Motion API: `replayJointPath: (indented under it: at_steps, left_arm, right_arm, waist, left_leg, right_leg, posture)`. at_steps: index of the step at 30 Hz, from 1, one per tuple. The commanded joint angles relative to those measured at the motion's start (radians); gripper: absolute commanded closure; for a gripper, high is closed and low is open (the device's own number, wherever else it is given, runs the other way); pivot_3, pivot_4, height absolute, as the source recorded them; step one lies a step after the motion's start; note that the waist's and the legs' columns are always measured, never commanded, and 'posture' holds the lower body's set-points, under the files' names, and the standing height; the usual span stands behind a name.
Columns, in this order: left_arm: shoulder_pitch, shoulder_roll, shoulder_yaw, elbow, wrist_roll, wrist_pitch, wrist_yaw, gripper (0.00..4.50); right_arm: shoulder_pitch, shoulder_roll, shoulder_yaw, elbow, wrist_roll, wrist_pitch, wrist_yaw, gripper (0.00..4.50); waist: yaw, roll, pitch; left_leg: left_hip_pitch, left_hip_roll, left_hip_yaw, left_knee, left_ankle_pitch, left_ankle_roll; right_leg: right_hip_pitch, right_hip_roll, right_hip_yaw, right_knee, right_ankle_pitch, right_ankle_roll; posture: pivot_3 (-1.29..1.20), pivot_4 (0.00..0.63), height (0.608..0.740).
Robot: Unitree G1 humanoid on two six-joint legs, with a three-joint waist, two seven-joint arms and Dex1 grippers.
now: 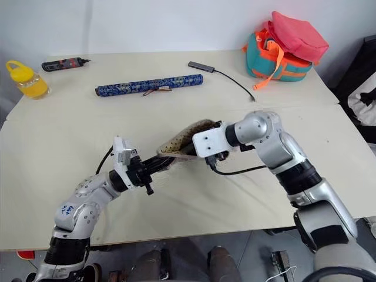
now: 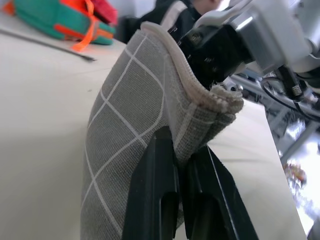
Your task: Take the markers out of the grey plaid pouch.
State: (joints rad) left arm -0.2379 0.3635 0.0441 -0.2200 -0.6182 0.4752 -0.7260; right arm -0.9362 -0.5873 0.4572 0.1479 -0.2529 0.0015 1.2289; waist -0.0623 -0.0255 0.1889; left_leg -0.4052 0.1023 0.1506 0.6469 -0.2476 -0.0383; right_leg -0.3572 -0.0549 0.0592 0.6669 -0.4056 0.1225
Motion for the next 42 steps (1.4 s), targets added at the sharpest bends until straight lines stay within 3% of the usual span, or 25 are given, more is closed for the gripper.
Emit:
replayJointPath:
  at_steps: [1, 16, 19, 22, 31, 41, 42]
  left_arm:
    - [-0.002, -0.029, 0.033, 0.015, -0.055, 0.012, -0.005, 4.5]
    - [0.042, -0.044, 0.016, 0.018, -0.028, 0.01, -0.016, 4.5]
    - [0.034, -0.047, 0.024, 0.019, -0.021, -0.002, -0.003, 4.5]
    - [0.029, -0.049, 0.028, 0.024, -0.009, -0.019, 0.006, 4.5]
    - [0.0, -0.069, 0.029, 0.056, 0.037, -0.076, 0.042, 4.5]
    - [-0.072, -0.126, 0.06, 0.01, -0.055, -0.032, 0.071, 4.5]
    - [-0.075, -0.134, 0.067, 0.008, -0.067, -0.023, 0.077, 4.5]
  right_arm:
    - [-0.006, 0.046, 0.044, 0.04, -0.045, 0.007, -0.022, 2.41]
    - [-0.006, 0.132, 0.082, 0.166, -0.139, -0.023, -0.107, 2.41]
    - [0.003, 0.115, 0.061, 0.126, -0.12, -0.011, -0.085, 3.03]
    - [0.009, 0.092, 0.025, 0.049, -0.076, 0.026, -0.042, 3.95]
    - [-0.013, 0.032, -0.063, -0.091, 0.019, 0.093, 0.014, 3.97]
    - [0.063, 0.064, 0.033, -0.013, -0.077, 0.055, -0.06, 3.97]
    - [0.063, 0.074, 0.027, -0.013, -0.068, 0.063, -0.064, 3.62]
  waist:
    - [0.0, 0.0, 0.0]
    - [-0.001, 0.0, 0.0]
    - [0.0, 0.0, 0.0]
    - [0.0, 0.0, 0.0]
    - [0.003, 0.0, 0.0]
    - [0.002, 0.0, 0.0]
    - [0.001, 0.0, 0.0]
  left_leg:
    - [0.0, 0.0, 0.0, 0.0, 0.0, 0.0]
    - [0.0, 0.0, 0.0, 0.0, 0.0, 0.0]
    - [0.0, 0.0, 0.0, 0.0, 0.0, 0.0]
    - [0.0, 0.0, 0.0, 0.0, 0.0, 0.0]
    - [0.0, 0.0, 0.0, 0.0, 0.0, 0.0]
    - [0.0, 0.0, 0.0, -0.001, 0.0, 0.0]
    - [0.0, 0.0, 0.0, -0.001, 0.0, 0.0]
  right_leg:
    - [0.0, 0.0, 0.0, 0.0, 0.0, 0.0]
    - [0.0, 0.0, -0.001, 0.002, 0.0, 0.0]
    - [0.0, 0.0, -0.001, 0.002, 0.0, 0.0]
    - [0.0, 0.0, -0.001, 0.002, 0.0, 0.0]
    - [0.0, 0.0, 0.0, 0.0, 0.0, 0.0]
    - [0.0, 0.0, 0.0, -0.001, 0.0, 0.0]
    - [0.0, 0.0, 0.0, -0.001, 0.0, 0.0]
  posture:
    - [0.0, 0.15, 0.74]
    - [0.0, 0.15, 0.74]
    - [0.0, 0.15, 0.74]
    - [0.0, 0.15, 0.74]
    - [0.0, 0.15, 0.74]
    - [0.0, 0.15, 0.74]
    - [0.0, 0.15, 0.74]
